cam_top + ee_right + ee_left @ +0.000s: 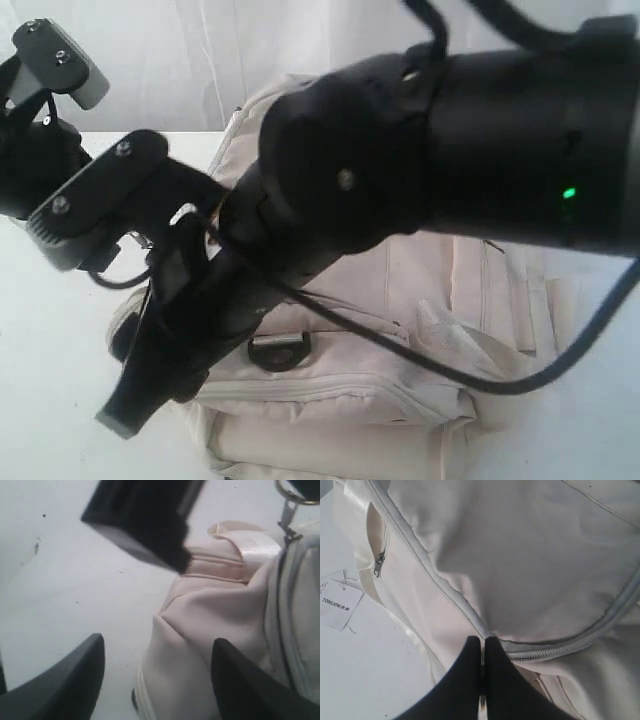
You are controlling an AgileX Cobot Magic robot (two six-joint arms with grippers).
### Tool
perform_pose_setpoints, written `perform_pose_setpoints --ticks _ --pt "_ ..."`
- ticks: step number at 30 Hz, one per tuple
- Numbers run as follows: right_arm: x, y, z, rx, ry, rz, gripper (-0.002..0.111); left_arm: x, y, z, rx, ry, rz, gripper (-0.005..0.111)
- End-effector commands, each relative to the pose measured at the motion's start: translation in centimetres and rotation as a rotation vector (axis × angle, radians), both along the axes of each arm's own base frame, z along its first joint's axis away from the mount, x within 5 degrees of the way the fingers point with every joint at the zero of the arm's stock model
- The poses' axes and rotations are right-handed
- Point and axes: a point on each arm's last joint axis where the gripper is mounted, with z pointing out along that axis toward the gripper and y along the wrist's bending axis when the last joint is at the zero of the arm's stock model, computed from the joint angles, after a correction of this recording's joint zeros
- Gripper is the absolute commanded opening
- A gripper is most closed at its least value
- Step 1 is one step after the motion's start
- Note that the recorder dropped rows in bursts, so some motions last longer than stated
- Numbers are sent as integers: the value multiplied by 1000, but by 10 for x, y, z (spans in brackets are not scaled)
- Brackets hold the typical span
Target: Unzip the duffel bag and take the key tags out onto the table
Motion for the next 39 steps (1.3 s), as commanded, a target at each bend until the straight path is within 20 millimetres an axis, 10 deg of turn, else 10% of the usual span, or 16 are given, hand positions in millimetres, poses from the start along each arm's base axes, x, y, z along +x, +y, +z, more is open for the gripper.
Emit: perform_pose_setpoints --ticks 1,8,14,39 --pt "2 16 -21 -42 -109 104 62 -1 -1 1 -11 8 -7 0" --pt "7 21 -50 -157 -104 130 55 -1 -1 1 -11 6 -6 0" --pt "1 9 -58 -307 -22 142 2 0 -1 1 -12 4 -5 0" --pt "-18 -31 -17 -432 89 123 0 0 0 2 -13 0 -2 0"
